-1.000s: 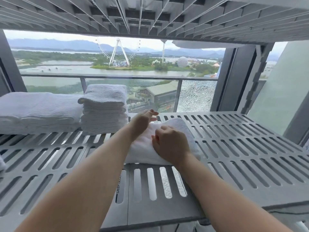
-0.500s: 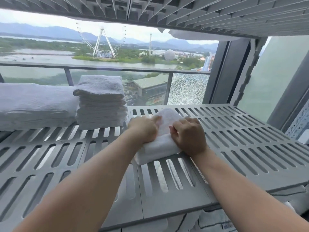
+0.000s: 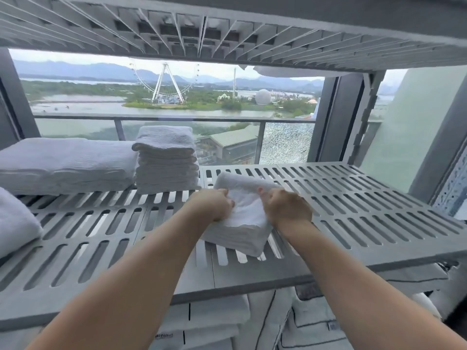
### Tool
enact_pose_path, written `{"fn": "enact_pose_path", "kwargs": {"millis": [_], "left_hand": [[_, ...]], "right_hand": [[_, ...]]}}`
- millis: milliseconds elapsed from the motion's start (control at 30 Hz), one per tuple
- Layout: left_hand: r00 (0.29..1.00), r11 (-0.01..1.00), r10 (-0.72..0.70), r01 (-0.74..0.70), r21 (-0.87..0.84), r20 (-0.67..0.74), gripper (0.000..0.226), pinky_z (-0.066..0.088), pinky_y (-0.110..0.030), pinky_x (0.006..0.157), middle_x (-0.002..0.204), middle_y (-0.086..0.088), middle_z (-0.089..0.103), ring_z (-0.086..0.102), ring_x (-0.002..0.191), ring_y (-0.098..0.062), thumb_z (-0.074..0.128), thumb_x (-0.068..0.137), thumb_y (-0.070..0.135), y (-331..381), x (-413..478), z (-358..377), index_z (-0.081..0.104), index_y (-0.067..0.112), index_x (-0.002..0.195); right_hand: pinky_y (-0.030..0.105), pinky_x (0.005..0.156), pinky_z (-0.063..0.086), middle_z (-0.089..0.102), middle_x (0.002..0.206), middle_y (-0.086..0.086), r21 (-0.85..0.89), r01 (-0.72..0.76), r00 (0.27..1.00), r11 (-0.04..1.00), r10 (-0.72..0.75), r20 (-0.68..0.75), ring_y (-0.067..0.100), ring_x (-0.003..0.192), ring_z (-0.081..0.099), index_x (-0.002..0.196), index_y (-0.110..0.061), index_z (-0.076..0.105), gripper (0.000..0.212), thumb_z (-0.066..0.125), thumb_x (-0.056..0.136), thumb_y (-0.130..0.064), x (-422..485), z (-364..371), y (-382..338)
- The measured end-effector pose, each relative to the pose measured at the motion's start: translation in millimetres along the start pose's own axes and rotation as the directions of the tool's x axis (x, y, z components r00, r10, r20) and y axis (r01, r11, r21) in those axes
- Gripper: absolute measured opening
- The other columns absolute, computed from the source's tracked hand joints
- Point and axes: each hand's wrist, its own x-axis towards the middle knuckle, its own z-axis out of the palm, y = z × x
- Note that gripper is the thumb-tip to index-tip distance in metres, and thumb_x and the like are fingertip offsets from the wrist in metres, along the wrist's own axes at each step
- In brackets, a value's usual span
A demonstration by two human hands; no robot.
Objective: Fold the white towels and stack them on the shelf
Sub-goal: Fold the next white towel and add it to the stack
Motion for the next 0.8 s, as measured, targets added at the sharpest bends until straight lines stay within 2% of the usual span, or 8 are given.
{"fn": "enact_pose_path", "kwargs": {"millis": [100, 167, 233, 333, 433, 567, 667, 800], "left_hand": [[1.0, 1.0, -0.021, 0.02, -0.005, -0.01, 0.056, 0.028, -0.049, 0.119, 0.165, -0.004, 0.024, 0.027, 0.149, -0.033, 0.029, 0.106, 0.041, 3.6, -16.5, 2.0, 0.021, 0.027, 0.159], [0.999, 1.0, -0.02, 0.02, -0.013, -0.035, 0.056, 0.03, -0.048, 0.118, 0.165, -0.003, 0.026, 0.03, 0.148, -0.033, 0.032, 0.106, 0.044, 3.6, -29.8, 6.2, 0.024, 0.028, 0.158], [0.995, 0.994, -0.051, 0.042, -0.103, -0.091, 0.065, 0.035, -0.044, 0.114, 0.161, -0.005, 0.035, 0.037, 0.144, -0.032, 0.037, 0.1, 0.056, -0.7, -43.7, 13.7, 0.025, 0.029, 0.158], [0.985, 0.979, -0.081, 0.051, -0.197, -0.149, 0.07, 0.039, -0.043, 0.11, 0.156, -0.006, 0.042, 0.043, 0.139, -0.03, 0.041, 0.095, 0.063, -11.7, -67.0, 23.8, 0.029, 0.03, 0.156], [0.969, 0.961, -0.122, 0.061, -0.271, -0.214, 0.068, 0.035, -0.041, 0.112, 0.153, -0.005, 0.046, 0.041, 0.141, -0.029, 0.048, 0.094, 0.058, -24.9, -93.6, 29.9, 0.036, 0.028, 0.154], [0.944, 0.939, -0.167, 0.063, -0.338, -0.286, 0.067, 0.03, -0.04, 0.116, 0.15, -0.013, 0.047, 0.037, 0.141, -0.03, 0.056, 0.095, 0.048, -39.1, -123.8, 30.9, 0.036, 0.025, 0.154], [0.916, 0.91, -0.218, 0.066, -0.41, -0.336, 0.067, 0.032, -0.036, 0.114, 0.146, -0.021, 0.044, 0.045, 0.134, -0.033, 0.061, 0.093, 0.043, -52.5, -137.3, 25.5, 0.037, 0.025, 0.154], [0.877, 0.882, -0.259, 0.045, -0.469, -0.404, 0.067, 0.036, -0.036, 0.11, 0.142, -0.02, 0.044, 0.05, 0.129, -0.033, 0.061, 0.093, 0.043, -78.4, -148.2, 17.1, 0.038, 0.028, 0.154]], "right_hand": [[0.047, 0.093, 0.049, 0.058, 0.132, 0.009, -0.091, -0.016, 0.974, 0.996, 0.036, 0.225, 0.031, 0.118, 0.057, 0.129, -0.018, 0.057, 0.048, 0.029, 0.101, -0.045, -14.0, -11.5, -8.9], [0.05, 0.093, 0.049, 0.053, 0.136, 0.012, -0.096, 0.043, 0.962, 0.994, -0.015, 0.272, 0.035, 0.121, 0.054, 0.132, -0.014, 0.052, 0.044, 0.029, 0.103, -0.038, -25.9, -11.4, -11.4], [0.045, 0.093, 0.047, 0.051, 0.135, 0.018, 0.009, 0.027, 0.961, 1.0, -0.029, 0.274, 0.037, 0.121, 0.053, 0.134, -0.01, 0.046, 0.048, 0.037, 0.102, -0.045, -39.2, -7.5, -11.1], [0.04, 0.088, 0.042, 0.053, 0.131, 0.022, 0.306, -0.029, 0.979, 0.952, -0.034, 0.199, 0.037, 0.118, 0.053, 0.14, -0.01, 0.037, 0.062, 0.058, 0.094, -0.047, -60.8, -9.3, -13.5], [0.04, 0.102, 0.041, 0.053, 0.135, 0.02, 0.473, 0.039, 0.989, 0.88, -0.102, 0.109, 0.035, 0.123, 0.053, 0.149, -0.012, 0.033, 0.071, 0.068, 0.091, -0.035, -81.5, -11.3, -23.6], [0.034, 0.101, 0.041, 0.056, 0.134, 0.018, 0.556, 0.101, 0.991, 0.825, -0.136, 0.021, 0.03, 0.122, 0.054, 0.147, -0.012, 0.038, 0.065, 0.069, 0.091, -0.02, -100.3, -11.5, -44.9], [0.03, 0.098, 0.042, 0.054, 0.134, 0.016, 0.572, 0.149, 0.987, 0.807, -0.157, -0.035, 0.027, 0.115, 0.058, 0.149, -0.015, 0.037, 0.066, 0.069, 0.091, -0.019, -106.9, -12.1, -64.6], [0.028, 0.088, 0.042, 0.054, 0.128, 0.014, 0.602, 0.197, 0.98, 0.774, -0.164, -0.11, 0.027, 0.111, 0.059, 0.149, -0.021, 0.037, 0.064, 0.066, 0.092, -0.02, -106.4, -11.8, -98.4]]}}
